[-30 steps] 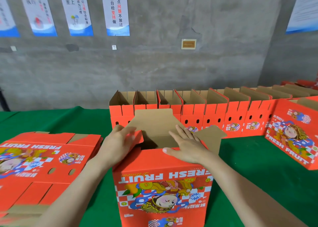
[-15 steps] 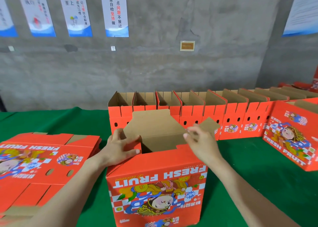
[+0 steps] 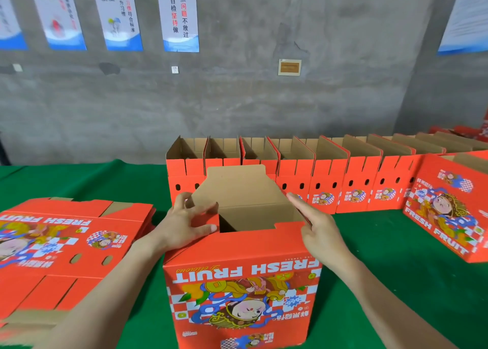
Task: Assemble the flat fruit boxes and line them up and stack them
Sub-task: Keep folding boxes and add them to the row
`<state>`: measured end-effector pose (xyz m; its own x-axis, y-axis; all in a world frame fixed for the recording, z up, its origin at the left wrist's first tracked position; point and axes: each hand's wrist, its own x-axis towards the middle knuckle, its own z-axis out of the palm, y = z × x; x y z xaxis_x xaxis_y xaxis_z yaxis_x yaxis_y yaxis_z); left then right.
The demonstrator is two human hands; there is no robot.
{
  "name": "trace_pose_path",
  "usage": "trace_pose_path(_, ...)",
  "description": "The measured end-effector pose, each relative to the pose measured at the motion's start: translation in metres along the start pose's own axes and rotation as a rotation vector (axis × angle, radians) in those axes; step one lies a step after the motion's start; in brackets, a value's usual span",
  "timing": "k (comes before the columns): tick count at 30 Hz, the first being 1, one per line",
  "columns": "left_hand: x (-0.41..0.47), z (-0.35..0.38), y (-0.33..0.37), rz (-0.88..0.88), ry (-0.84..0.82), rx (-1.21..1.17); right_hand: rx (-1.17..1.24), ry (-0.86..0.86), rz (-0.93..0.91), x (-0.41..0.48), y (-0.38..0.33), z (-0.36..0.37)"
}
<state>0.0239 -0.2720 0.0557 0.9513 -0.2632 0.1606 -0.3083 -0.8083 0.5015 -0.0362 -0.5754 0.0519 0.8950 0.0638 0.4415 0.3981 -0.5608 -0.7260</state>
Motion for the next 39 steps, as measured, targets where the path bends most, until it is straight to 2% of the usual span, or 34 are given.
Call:
trace_pose_path(5,0.004,0.001,0.004,0.06,-0.011,-0.03,-0.212,-0.176,-0.099,-0.005,0.0,-0.01)
trace_pose_path(10,0.007,0.0,0.008,0.146,0.001,-0.087,-0.274,-0.269,-0.013,-0.005,0.001,-0.022)
trace_pose_path(14,0.007,0.001,0.011,0.243,0.099,-0.164,-0.186,-0.086,0.015,0.002,0.002,-0.015)
trace_pose_path(20,0.0,0.001,0.013,0.169,0.229,-0.334,-0.052,0.12,0.086,0.006,0.002,-0.007)
trace_pose_path(23,0.0,-0.001,0.015,0.123,0.146,-0.32,-0.047,0.135,0.005,0.002,0.004,-0.009)
trace_pose_path(26,0.005,-0.002,0.016,0.06,-0.021,-0.104,-0.1,0.158,-0.094,0.003,0.001,-0.011)
trace_pose_path(29,0.01,-0.004,0.017,-0.019,-0.093,-0.068,-0.176,-0.007,-0.074,0.021,-0.003,-0.013)
trace_pose_path(33,0.011,-0.005,0.023,-0.044,-0.138,-0.045,-0.268,-0.423,0.187,0.046,-0.003,-0.01)
trace_pose_path(35,0.014,-0.002,0.027,-0.049,-0.135,0.045,-0.309,-0.466,0.238,0.051,0.001,-0.004)
trace_pose_path(39,0.016,0.006,0.03,-0.063,-0.102,0.207,-0.457,-0.409,0.209,0.046,0.004,0.003)
